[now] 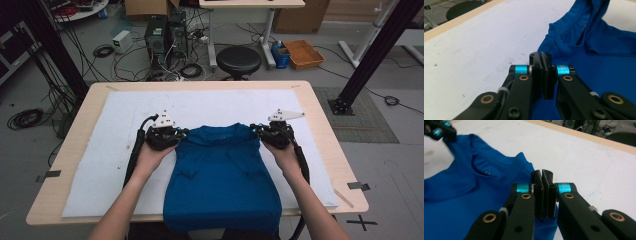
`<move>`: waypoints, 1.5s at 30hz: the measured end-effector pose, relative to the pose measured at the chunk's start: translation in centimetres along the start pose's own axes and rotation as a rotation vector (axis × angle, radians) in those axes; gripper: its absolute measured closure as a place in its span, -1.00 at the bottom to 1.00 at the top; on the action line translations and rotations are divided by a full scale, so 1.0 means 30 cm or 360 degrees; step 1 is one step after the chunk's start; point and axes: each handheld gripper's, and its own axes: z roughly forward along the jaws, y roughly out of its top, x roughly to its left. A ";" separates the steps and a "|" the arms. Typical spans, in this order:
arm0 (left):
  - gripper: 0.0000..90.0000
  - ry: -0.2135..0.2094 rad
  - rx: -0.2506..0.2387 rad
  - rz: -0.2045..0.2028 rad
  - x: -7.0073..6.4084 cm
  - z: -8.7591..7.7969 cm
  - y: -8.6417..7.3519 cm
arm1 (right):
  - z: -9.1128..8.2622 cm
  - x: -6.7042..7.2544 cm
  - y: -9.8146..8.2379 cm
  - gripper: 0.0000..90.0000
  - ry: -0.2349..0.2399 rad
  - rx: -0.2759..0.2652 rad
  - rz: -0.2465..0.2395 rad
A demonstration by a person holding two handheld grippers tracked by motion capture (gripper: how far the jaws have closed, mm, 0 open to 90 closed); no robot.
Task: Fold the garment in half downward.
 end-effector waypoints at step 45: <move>0.19 0.0001 -0.0001 0.0025 -0.248 -0.165 -0.172 | -0.257 0.168 -0.203 0.19 -0.0036 0.0070 0.0050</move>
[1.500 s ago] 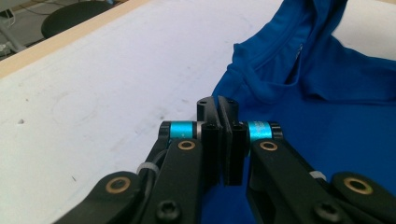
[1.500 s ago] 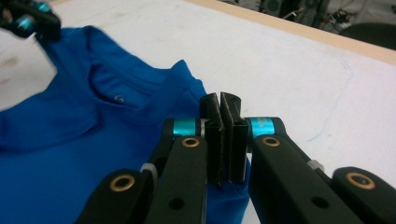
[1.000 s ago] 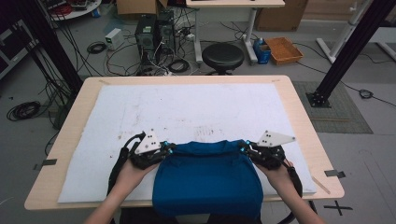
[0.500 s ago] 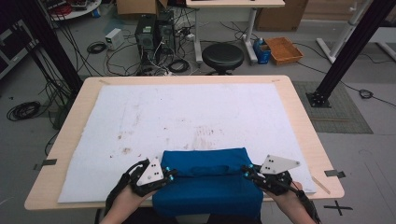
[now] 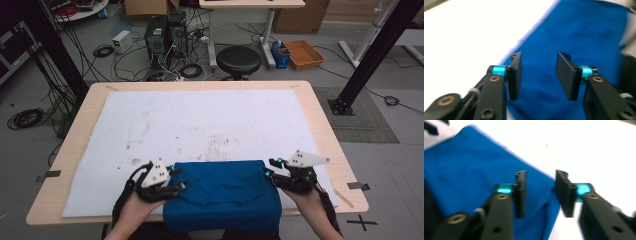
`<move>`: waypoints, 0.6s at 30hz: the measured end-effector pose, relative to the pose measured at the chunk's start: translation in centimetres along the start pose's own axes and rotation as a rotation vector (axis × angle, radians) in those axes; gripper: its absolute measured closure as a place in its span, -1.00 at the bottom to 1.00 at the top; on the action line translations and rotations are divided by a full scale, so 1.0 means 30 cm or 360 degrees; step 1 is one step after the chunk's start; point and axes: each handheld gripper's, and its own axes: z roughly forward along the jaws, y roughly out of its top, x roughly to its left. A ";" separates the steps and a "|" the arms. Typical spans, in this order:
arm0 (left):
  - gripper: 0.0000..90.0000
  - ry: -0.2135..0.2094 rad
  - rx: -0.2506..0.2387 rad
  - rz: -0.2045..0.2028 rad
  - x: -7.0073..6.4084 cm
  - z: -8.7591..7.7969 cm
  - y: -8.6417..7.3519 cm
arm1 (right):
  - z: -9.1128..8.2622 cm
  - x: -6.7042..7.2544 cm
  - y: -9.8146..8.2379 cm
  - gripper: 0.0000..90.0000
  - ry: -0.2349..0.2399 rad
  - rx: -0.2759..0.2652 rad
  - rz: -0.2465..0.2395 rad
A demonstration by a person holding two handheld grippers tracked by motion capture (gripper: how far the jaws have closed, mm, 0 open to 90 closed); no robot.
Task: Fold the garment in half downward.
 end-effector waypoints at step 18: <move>0.56 0.0050 0.0259 -0.0334 0.112 0.138 -0.055 | 0.201 -0.097 -0.030 0.74 0.0006 0.0339 0.0289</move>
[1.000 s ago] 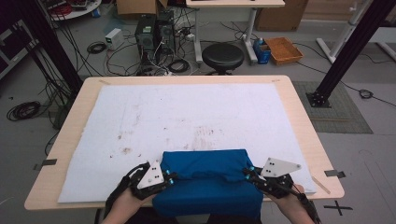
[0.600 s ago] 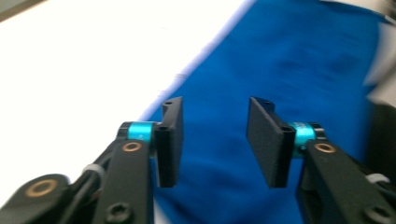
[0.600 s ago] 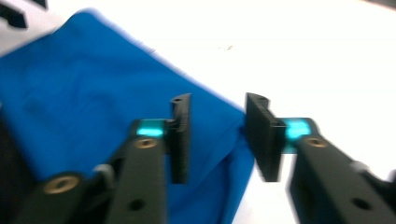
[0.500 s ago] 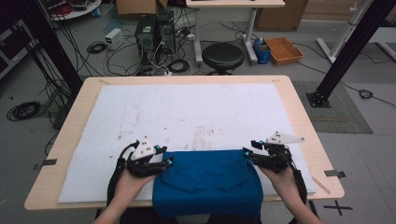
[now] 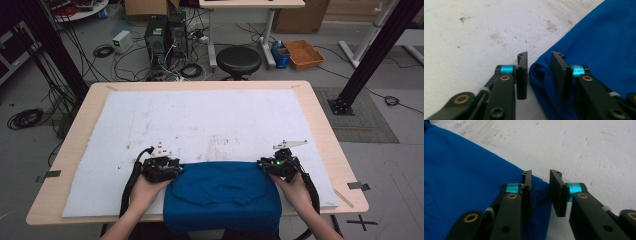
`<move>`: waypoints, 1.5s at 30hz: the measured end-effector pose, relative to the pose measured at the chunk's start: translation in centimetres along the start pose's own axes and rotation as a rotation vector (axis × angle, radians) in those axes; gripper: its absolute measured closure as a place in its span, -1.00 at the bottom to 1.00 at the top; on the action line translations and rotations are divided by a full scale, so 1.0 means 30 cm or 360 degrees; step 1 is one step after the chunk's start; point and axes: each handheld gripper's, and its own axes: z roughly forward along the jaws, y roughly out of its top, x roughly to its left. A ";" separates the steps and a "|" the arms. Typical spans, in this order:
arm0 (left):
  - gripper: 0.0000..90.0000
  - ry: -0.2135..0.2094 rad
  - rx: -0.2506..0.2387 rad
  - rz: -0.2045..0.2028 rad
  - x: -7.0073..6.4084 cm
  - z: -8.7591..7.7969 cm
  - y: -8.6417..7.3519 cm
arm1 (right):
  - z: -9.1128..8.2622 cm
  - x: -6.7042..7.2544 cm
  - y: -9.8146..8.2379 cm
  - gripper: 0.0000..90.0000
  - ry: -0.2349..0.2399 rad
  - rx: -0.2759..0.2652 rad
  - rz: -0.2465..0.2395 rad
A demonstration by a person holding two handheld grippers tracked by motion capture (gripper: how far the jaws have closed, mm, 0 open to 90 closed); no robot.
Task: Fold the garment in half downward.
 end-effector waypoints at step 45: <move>0.14 0.0301 -0.0146 0.0045 0.207 0.080 0.222 | 0.099 -0.165 0.243 0.45 -0.0193 -0.0207 -0.0016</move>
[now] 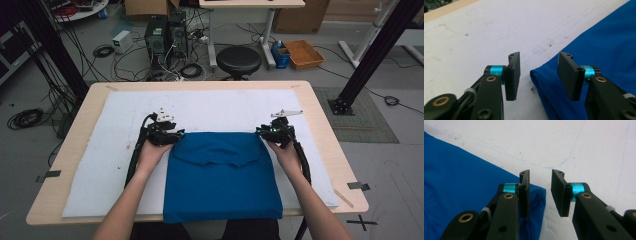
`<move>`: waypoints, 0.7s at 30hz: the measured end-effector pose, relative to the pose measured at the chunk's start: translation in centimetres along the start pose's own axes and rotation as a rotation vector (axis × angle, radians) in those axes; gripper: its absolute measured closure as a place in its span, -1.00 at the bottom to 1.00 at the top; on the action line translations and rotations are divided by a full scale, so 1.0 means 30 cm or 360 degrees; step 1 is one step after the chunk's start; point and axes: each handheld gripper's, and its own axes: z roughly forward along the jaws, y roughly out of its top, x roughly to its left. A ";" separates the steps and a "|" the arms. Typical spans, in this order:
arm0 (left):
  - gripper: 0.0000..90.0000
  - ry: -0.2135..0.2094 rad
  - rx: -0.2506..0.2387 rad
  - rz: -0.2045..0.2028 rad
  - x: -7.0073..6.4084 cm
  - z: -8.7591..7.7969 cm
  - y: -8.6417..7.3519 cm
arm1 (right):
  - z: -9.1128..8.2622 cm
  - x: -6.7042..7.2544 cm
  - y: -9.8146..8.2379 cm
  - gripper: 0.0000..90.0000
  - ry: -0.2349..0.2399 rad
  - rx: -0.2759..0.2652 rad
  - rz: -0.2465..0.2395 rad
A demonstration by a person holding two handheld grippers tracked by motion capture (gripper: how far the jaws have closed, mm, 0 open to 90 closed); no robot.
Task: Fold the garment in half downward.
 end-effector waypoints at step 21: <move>0.47 -0.0086 0.0143 -0.0271 -0.103 -0.080 -0.166 | -0.125 0.121 -0.184 0.54 0.0102 0.0067 0.0023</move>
